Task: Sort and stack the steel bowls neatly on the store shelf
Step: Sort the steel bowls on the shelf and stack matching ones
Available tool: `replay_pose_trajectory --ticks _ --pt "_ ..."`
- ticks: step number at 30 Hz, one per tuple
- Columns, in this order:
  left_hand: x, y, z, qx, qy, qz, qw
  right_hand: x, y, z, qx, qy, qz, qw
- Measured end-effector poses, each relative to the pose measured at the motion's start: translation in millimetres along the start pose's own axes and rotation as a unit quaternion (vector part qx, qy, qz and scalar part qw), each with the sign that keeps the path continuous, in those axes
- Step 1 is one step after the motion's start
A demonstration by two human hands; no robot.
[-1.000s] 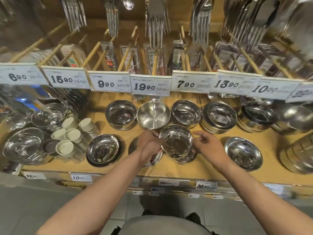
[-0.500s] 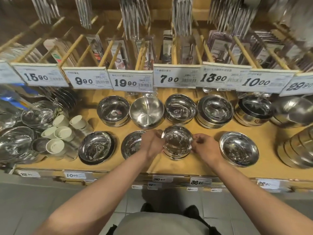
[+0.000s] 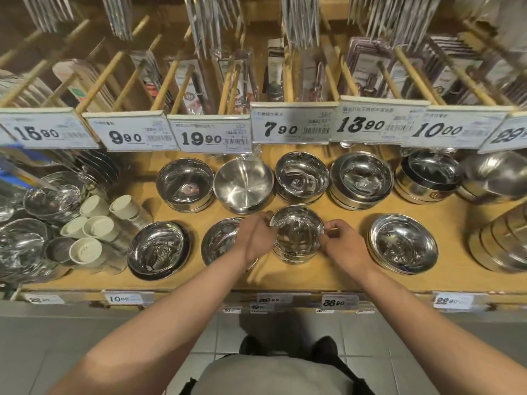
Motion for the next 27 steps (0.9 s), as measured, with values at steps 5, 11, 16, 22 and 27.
replay_pose_trajectory --ticks 5,11,16,22,27 --pt "-9 -6 3 0.02 -0.032 0.004 0.999 5 8 0 0.013 -0.008 -0.008 1.0" --pt "-12 -15 1 -0.039 -0.01 -0.005 0.999 8 17 1 -0.06 0.015 0.001 0.998" --pt "-8 -17 0 -0.068 -0.008 0.006 0.998 7 17 2 -0.071 0.026 0.017 0.997" --pt "-9 -15 3 -0.034 -0.042 0.03 0.998 5 16 3 -0.065 0.035 0.023 0.997" --pt "-11 -13 5 0.003 -0.053 0.037 0.998 4 17 3 -0.07 0.035 0.02 0.997"
Point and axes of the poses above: each hand's wrist, its own x-axis towards the middle knuckle, its own y-axis out of the back of the hand, z = x × y, the point moved 2 cm from there along x, towards the middle knuckle, and after that the axes turned 2 degrees about -y, right-handed, at the moved point
